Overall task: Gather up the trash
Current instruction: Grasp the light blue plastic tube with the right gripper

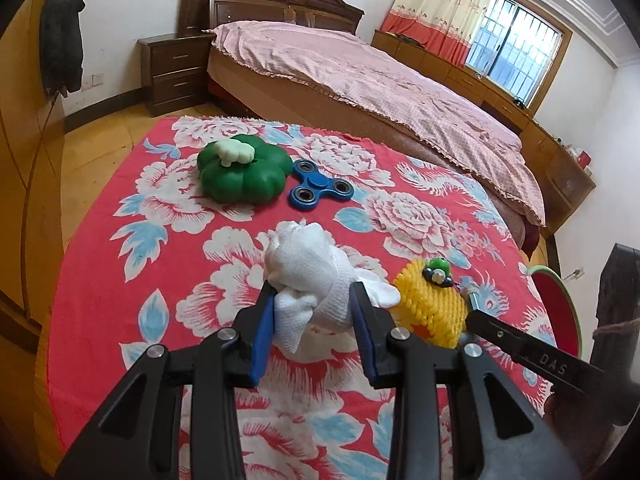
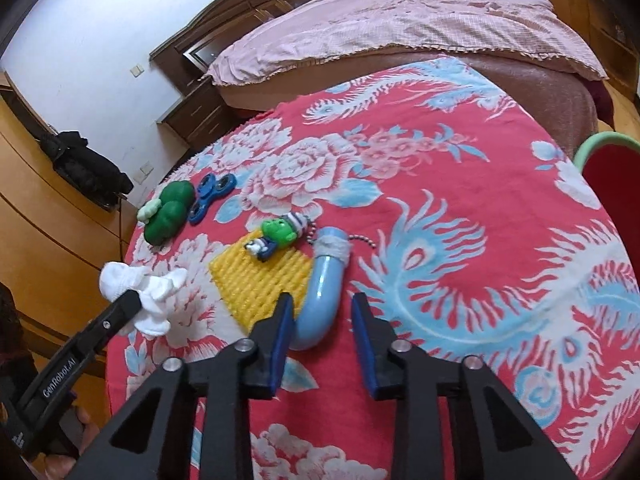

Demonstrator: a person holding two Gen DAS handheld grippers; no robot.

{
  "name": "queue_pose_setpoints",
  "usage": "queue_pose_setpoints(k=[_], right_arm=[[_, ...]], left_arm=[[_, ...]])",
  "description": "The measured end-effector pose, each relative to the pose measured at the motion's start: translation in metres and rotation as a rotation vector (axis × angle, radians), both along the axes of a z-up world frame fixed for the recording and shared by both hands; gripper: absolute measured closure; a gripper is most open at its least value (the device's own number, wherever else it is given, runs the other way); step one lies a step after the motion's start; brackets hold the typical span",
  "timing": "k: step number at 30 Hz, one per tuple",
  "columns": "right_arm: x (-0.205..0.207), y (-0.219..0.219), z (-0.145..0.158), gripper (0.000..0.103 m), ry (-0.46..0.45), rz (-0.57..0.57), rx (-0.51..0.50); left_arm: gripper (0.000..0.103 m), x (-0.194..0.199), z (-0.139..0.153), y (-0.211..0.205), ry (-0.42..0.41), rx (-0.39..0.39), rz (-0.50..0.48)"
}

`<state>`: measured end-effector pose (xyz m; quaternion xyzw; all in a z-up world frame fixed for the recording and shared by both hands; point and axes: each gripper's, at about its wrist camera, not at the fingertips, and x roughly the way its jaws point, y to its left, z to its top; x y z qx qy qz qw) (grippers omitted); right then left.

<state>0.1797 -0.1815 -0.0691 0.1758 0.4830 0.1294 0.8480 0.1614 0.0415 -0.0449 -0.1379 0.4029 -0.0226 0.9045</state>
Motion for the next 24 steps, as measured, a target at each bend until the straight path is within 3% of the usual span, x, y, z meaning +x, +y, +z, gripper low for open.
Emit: queue_pose_setpoints(k=[11, 24], right_arm=[[-0.02, -0.009, 0.011, 0.082, -0.04, -0.015, 0.011], [-0.07, -0.058, 0.03, 0.082, -0.087, -0.124, 0.053]], left_arm=[[0.066, -0.016, 0.011, -0.006, -0.022, -0.009, -0.019], [0.066, -0.036, 0.027, -0.035, -0.03, -0.034, -0.099]])
